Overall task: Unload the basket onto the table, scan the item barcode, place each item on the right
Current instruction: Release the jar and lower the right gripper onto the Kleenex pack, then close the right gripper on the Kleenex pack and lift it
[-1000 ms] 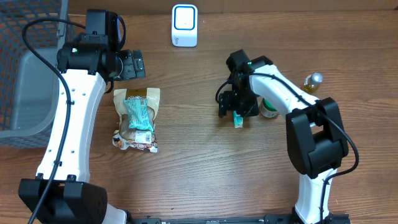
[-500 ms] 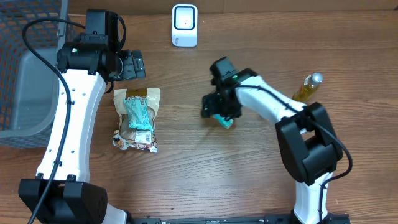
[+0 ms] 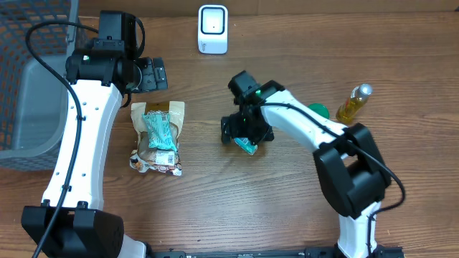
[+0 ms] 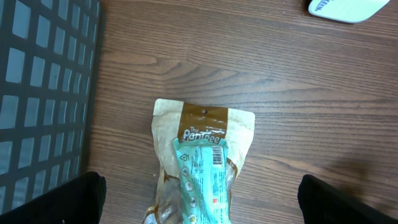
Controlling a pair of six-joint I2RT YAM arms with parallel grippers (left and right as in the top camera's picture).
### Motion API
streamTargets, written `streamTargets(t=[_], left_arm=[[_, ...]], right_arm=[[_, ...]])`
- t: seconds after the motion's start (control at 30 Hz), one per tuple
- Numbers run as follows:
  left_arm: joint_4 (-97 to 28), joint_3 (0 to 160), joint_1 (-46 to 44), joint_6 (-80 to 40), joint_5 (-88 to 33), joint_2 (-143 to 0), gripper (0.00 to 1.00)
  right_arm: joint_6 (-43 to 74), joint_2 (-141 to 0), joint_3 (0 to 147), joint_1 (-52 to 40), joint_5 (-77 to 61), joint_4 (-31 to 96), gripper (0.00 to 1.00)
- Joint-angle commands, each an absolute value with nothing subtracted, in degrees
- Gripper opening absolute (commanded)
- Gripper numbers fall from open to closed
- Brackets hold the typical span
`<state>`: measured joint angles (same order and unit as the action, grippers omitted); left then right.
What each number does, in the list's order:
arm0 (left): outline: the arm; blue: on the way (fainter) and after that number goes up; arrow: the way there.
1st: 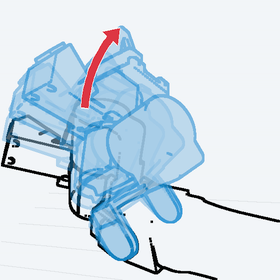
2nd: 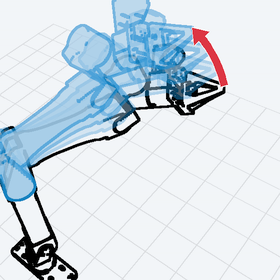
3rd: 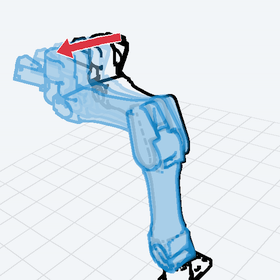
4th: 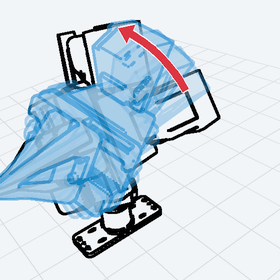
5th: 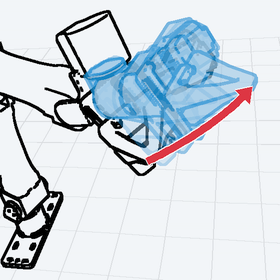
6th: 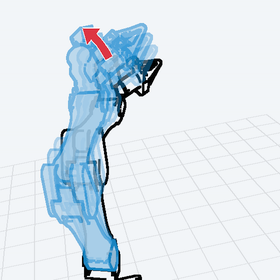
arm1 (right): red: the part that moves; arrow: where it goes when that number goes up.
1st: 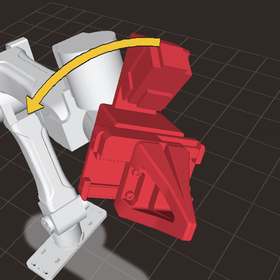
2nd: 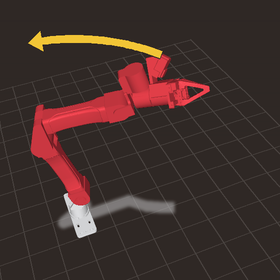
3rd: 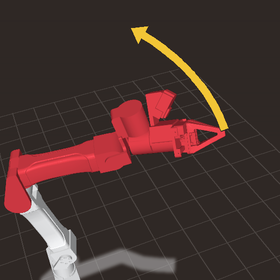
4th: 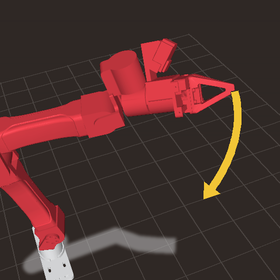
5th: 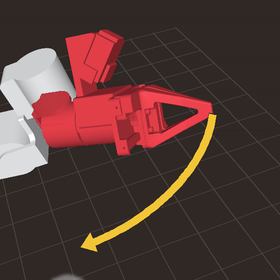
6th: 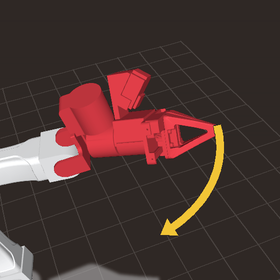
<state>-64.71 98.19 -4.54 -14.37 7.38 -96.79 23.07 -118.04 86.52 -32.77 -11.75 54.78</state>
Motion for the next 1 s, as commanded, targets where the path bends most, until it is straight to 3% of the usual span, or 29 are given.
streamTargets(t=[0.0,0.17,0.23,0.37,0.43,0.47,0.7,0.97], left_arm=[[-64.5,99.3,-5.0,-13.3,7.9,-96.6,1.00],[-64.5,99.3,-5.0,-13.3,7.9,-96.6,1.00],[-64.5,99.3,-5.0,-13.3,7.9,-96.6,1.00],[-64.5,99.3,-5.0,-13.3,7.9,-96.6,0.99],[-64.5,99.3,-5.0,-13.3,7.9,-96.6,1.00],[-64.5,99.3,-5.0,-13.3,7.9,-96.6,1.00],[-64.5,99.3,-5.0,-13.3,7.9,-96.6,1.00],[-64.5,99.3,-5.0,-13.3,7.9,-96.6,1.00]], right_arm=[[22.0,-110.3,89.6,-31.6,-11.6,54.8,1.00],[22.1,-109.4,89.6,-29.5,-9.6,56.9,0.99],[22.2,-109.5,89.3,-28.7,-9.5,57.6,0.90],[22.3,-109.5,88.0,-28.1,-9.0,58.7,0.63],[22.4,-109.5,86.7,-28.1,-8.2,58.6,0.39],[22.3,-109.5,85.8,-28.1,-7.9,58.3,0.35],[22.6,-110.3,79.7,-28.1,-5.8,52.7,0.34],[22.7,-110.6,76.8,-28.4,-11.0,50.1,0.20]])
